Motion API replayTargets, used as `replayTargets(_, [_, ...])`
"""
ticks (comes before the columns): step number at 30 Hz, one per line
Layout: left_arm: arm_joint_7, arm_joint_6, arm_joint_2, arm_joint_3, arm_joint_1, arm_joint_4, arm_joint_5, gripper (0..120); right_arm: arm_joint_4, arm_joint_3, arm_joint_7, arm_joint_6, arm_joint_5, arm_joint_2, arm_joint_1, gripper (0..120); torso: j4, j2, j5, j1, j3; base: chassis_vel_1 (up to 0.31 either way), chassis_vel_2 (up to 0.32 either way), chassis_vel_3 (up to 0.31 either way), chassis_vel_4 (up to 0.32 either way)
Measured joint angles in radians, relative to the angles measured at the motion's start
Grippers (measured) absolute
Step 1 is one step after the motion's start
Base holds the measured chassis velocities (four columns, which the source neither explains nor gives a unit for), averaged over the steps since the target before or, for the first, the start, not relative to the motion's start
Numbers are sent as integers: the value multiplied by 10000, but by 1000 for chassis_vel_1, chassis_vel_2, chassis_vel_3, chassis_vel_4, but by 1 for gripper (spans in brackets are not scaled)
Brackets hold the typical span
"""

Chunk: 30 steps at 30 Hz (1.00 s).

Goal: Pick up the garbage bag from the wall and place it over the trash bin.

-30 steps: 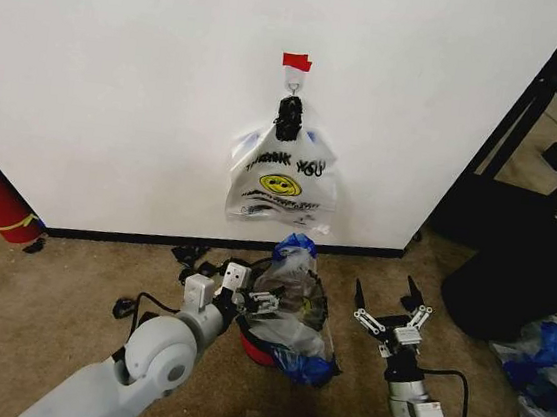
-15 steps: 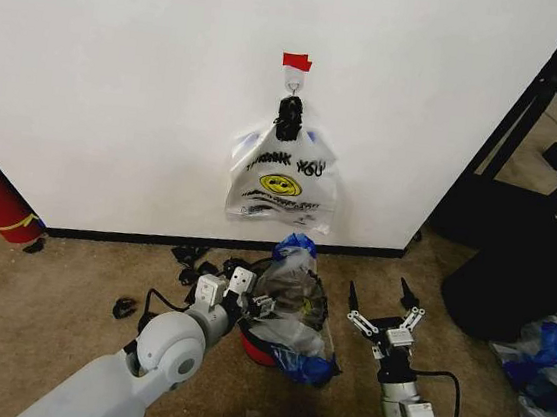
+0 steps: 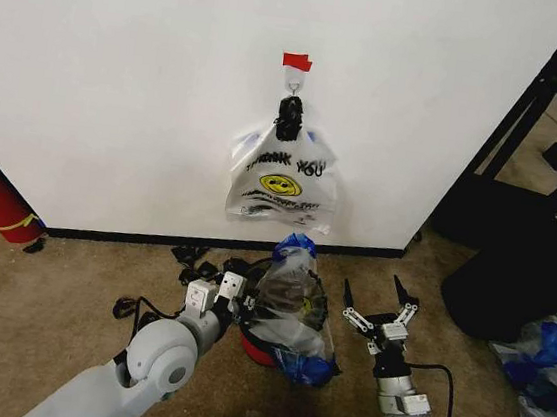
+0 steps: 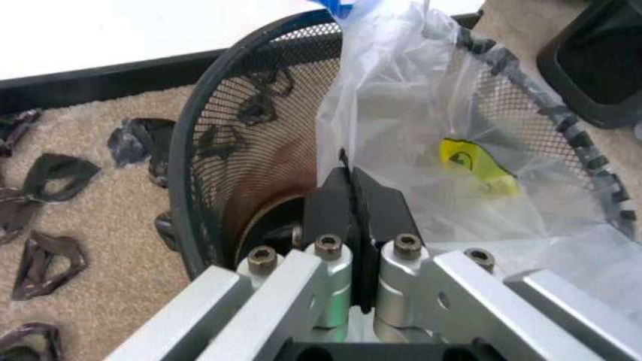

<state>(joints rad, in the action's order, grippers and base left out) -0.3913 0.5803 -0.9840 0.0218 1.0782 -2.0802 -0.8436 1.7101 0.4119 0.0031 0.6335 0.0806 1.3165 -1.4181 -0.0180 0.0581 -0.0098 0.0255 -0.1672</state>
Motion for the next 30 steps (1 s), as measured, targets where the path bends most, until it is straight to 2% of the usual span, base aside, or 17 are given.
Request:
replayTargets(13, [-57, -180, -9, -249, 321, -261, -41, 0, -75, 28, -57, -50, 89, -89, -26, 100, -2, 0, -1, 0, 0, 0, 0, 0, 0])
replayTargets(17, [-114, -229, 77, -638, 505, -575, -103, 0, -150, -296, -592, -485, 1213, -428, 69, 100, 0, 0, 2, 0, 0, 0, 0, 0, 0])
replayTargets(19, [-142, -249, 145, -757, 542, -658, -139, 0, -27, -665, -1087, -1324, 2652, -817, 113, 100, -1, 0, 1, 0, 0, 0, 0, 0, 0])
replayTargets(22, [-148, -299, 204, -789, 560, -566, -100, 0, 99, -1294, -1416, -3381, 4754, -1510, 597, 100, 0, 0, 1, 0, 0, 0, 0, 0, 0])
replayTargets(30, [-123, -397, 97, -673, 512, -330, -11, 0, 19, -2017, -2090, -6362, 6734, -2339, 2173, 100, 1, 0, 1, 0, -1, 0, 0, 0, 0])
